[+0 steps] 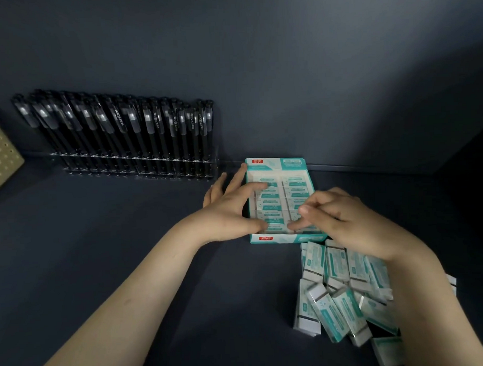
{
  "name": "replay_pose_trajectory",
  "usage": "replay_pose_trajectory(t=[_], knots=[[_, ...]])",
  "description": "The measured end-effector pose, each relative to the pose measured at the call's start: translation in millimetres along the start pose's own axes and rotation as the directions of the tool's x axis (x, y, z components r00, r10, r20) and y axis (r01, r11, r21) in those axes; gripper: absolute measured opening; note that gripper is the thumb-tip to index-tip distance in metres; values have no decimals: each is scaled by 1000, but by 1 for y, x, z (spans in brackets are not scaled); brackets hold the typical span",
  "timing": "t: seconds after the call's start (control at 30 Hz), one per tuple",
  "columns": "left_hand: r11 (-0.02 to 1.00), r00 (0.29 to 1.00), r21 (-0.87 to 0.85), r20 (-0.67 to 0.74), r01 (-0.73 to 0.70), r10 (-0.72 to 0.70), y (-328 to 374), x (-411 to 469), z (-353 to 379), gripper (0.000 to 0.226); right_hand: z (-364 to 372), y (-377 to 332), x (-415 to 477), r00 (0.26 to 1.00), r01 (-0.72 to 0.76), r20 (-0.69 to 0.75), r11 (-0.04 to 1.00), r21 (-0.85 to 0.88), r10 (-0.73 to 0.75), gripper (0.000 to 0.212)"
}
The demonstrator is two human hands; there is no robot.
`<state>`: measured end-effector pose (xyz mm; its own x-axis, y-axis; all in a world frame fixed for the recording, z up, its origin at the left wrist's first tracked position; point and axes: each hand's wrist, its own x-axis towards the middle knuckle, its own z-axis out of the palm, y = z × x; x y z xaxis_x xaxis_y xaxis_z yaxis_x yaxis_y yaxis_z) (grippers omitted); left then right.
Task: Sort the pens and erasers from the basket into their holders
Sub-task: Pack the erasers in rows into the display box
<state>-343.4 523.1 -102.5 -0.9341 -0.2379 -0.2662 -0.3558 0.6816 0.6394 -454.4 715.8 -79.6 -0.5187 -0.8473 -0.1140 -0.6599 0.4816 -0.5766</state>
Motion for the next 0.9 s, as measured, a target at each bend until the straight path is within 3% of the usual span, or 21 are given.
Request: replay_pose_trajectory(t=[0.23, 0.4, 0.63, 0.7, 0.8, 0.9], knots=[[1000, 1000, 2, 1, -2, 2, -1, 0, 0, 73, 3, -3, 2, 999, -23, -52, 992, -126, 17, 64], [1000, 1000, 3, 3, 0, 0, -1, 0, 0, 73, -4, 1, -7, 1000, 10, -10, 998, -67, -11, 64], [1000, 999, 1, -42, -21, 21, 3, -6, 0, 67, -10, 1, -14, 1000, 7, 12, 988, -157, -5, 63], [996, 984, -9, -158, -84, 82, 8, -13, 1, 56, -14, 1, -24, 998, 31, -47, 992, -122, -37, 48], [955, 892, -46, -374, -293, 255, 22, -32, 7, 38, -21, 6, -44, 987, 22, -162, 1000, 14, -19, 18], [901, 836, -48, -396, -431, 379, 32, -50, 21, 30, -25, 19, -65, 980, -6, -199, 1000, 21, 10, 18]])
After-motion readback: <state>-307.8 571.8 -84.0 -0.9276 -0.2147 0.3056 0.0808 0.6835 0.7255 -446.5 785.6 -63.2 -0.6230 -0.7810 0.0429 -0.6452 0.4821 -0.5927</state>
